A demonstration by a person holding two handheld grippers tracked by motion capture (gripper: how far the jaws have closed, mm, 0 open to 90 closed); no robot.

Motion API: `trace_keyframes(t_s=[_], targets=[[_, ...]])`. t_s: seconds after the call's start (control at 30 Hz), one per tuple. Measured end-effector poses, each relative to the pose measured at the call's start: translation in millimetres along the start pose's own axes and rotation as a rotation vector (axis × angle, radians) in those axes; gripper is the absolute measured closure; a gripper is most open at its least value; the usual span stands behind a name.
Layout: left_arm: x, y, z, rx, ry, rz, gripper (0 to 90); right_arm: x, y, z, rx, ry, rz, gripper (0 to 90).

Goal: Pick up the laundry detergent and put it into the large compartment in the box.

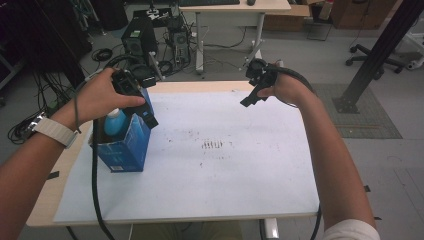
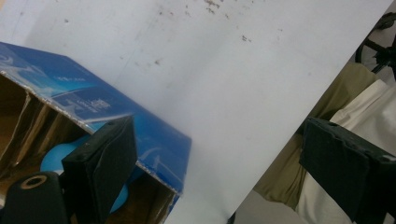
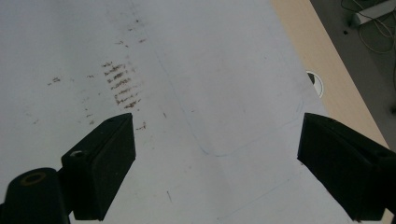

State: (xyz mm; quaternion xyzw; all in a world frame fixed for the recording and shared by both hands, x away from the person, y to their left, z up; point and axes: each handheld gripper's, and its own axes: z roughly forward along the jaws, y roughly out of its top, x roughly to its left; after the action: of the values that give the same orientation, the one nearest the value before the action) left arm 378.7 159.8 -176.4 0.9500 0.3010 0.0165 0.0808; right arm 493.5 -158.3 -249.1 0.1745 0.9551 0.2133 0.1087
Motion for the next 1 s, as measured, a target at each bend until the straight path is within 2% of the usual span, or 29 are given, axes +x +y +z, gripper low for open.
trace_keyframes(t_s=[0.17,0.47,0.67,1.0], targets=[[-5.7,3.4,4.8,-0.001,-0.003,0.048,11.5,0.2,0.7,0.3,-0.004,0.002,0.0,11.4],[-16.4,8.5,9.4,-0.03,-0.001,0.116,11.5,0.2,0.8,0.6,-0.005,0.004,-0.002,11.4],[-26.0,11.1,12.7,-0.025,-0.002,0.156,11.5,0.6,2.1,1.9,-0.007,0.006,-0.004,11.4],[-42.8,18.7,28.0,-0.015,-0.002,0.224,11.5,-0.3,1.2,0.6,-0.009,0.002,-0.001,11.4]])
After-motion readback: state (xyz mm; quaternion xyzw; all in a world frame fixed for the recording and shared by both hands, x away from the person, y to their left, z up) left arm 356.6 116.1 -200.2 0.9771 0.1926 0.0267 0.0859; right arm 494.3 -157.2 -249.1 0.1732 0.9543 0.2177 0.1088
